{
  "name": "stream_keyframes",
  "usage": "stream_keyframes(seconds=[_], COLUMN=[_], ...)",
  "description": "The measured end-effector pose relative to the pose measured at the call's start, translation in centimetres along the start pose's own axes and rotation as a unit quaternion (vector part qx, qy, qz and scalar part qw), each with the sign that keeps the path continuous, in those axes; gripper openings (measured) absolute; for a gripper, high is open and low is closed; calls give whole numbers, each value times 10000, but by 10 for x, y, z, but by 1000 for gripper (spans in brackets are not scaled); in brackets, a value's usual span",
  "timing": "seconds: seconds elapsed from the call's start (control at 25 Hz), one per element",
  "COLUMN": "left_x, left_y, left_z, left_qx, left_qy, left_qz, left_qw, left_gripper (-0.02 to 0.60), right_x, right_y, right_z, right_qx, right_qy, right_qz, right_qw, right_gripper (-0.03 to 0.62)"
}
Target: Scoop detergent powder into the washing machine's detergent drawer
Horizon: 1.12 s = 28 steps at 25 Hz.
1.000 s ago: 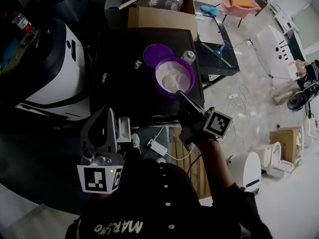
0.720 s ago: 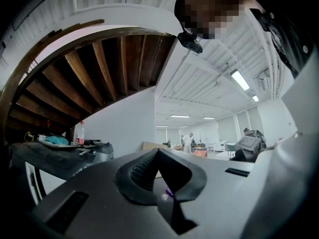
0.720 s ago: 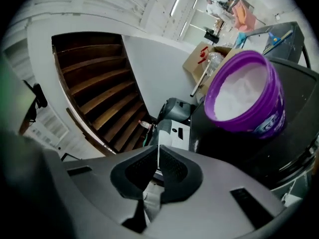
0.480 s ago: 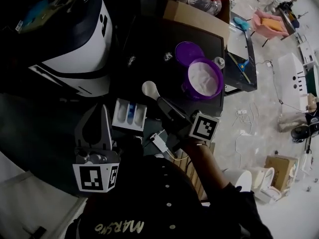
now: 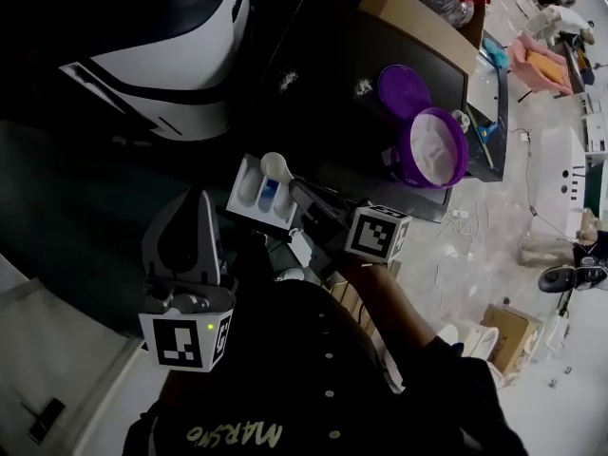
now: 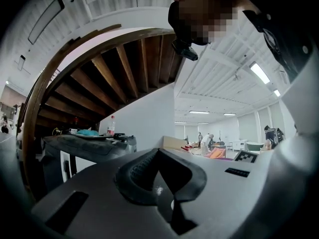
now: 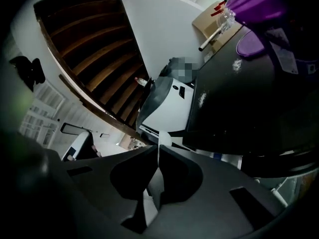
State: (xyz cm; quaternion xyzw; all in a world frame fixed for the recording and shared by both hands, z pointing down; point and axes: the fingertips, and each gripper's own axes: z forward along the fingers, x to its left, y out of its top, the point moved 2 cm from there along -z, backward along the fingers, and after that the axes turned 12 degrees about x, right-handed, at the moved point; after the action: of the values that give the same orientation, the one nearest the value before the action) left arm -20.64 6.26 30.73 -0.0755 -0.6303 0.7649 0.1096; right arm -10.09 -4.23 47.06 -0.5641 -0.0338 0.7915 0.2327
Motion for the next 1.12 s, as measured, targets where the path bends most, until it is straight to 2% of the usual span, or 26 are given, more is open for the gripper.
stream_keyframes(seconds=[0.2, 0.36, 0.44, 0.56, 0.68, 0.84, 1.0, 1.08, 1.12], left_x=[12, 18, 16, 10, 9, 12, 14, 15, 15], left_y=[-31, -50, -60, -69, -74, -81, -87, -89, -90], left_z=[6, 14, 16, 19, 20, 20, 21, 21, 21], left_qx=[196, 344, 504, 679, 750, 845, 917, 940, 951], left_qy=[15, -51, -136, -271, -338, -349, -342, -333, -328], left_qz=[-216, -295, -414, -499, -525, -514, -517, -517, -519], left_qw=[9996, 9990, 9978, 9961, 9952, 9945, 9939, 9937, 9936], left_gripper=[15, 15, 15, 15, 15, 15, 15, 15, 15], right_x=[-30, -52, -63, -74, -72, -71, -75, -75, -75], right_y=[-22, -30, -34, -40, -45, -55, -64, -66, -67], right_z=[34, 58, 67, 77, 87, 97, 100, 102, 103], right_qx=[444, 710, 860, 1105, 1321, 1594, 1782, 1860, 1894], right_qy=[-359, -868, -1219, -1737, -2091, -2473, -2923, -3106, -3205], right_qz=[-19, -596, -1101, -2034, -3017, -4272, -5303, -5790, -6056], right_qw=[9984, 9919, 9827, 9572, 9208, 8549, 7756, 7305, 7033], right_gripper=[34, 34, 34, 34, 34, 34, 34, 34, 34])
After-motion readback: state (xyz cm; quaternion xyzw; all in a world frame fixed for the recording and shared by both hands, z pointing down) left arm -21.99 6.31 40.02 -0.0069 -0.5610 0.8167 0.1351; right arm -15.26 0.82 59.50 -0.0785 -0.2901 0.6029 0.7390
